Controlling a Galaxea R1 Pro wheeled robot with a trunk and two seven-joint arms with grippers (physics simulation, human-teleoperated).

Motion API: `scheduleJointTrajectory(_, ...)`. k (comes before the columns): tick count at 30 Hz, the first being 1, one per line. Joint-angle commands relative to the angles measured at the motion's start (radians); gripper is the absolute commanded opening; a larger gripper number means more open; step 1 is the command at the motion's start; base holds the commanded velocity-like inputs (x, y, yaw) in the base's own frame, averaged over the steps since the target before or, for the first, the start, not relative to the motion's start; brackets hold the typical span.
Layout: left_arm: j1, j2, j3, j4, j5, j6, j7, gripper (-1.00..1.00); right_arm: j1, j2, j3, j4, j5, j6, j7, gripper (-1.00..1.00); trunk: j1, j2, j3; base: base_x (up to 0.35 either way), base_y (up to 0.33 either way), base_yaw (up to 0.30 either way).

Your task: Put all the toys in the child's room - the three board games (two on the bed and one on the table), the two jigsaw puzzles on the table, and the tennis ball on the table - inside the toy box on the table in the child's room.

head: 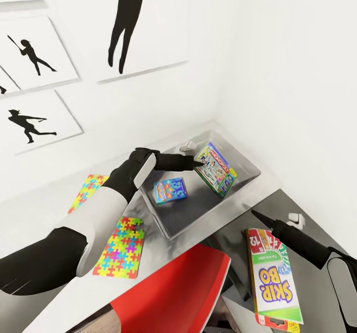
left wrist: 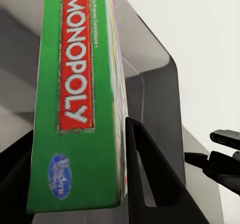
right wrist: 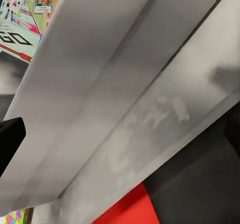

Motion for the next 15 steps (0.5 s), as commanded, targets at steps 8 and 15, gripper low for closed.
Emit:
scheduleJointTrajectory(8,0.000,0.000,0.000,-0.002,0.004,0.005,-0.001,-1.00,0.000,0.000,-0.003,0.000,-0.001,0.006,0.002,1.00,0.000,-0.002,-0.009,0.000,0.000,0.000)
scheduleJointTrajectory(15,0.000,0.000,0.000,-0.008,0.004,0.005,-0.001,-1.00,0.003,0.001,-0.007,0.001,0.008,0.002,0.002,1.00,0.000,-0.002,-0.009,0.000,0.000,0.000)
